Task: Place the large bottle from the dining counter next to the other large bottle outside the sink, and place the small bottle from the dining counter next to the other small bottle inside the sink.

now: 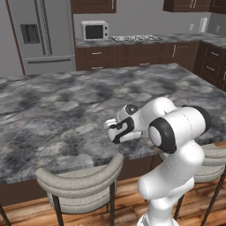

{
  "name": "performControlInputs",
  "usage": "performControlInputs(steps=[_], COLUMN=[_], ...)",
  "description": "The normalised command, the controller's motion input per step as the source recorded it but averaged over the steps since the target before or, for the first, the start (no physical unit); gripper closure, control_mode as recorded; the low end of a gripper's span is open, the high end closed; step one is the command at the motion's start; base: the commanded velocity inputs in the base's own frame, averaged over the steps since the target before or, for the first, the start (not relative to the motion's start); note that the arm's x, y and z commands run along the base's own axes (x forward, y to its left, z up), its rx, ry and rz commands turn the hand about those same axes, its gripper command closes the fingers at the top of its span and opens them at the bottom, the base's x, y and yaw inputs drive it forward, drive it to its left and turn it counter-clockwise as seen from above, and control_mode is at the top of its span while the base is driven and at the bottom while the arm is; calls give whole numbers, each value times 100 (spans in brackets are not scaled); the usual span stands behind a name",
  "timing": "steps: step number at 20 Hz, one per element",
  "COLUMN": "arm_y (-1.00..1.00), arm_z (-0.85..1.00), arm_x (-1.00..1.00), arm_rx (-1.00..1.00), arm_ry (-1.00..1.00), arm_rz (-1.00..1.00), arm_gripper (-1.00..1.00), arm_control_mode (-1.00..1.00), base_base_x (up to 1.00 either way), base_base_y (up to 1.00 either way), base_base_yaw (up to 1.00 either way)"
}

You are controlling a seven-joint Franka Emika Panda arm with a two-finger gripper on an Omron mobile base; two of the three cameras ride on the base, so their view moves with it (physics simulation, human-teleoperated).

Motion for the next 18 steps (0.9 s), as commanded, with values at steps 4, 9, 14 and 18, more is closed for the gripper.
performControlInputs(steps=[4, 9, 14, 18], arm_y=[8, 0, -1, -13], arm_z=[-5, 0, 45, 83], arm_x=[4, 0, -24, -39], arm_rx=[0, 0, 0, 0], arm_ry=[0, 0, -7, -12], arm_rz=[0, 0, 0, 0], arm_gripper=[100, 100, 100, 100], arm_control_mode=[-100, -100, -100, -100], base_base_x=[0, 0, 0, 0], base_base_y=[0, 0, 0, 0], base_base_yaw=[0, 0, 0, 0])
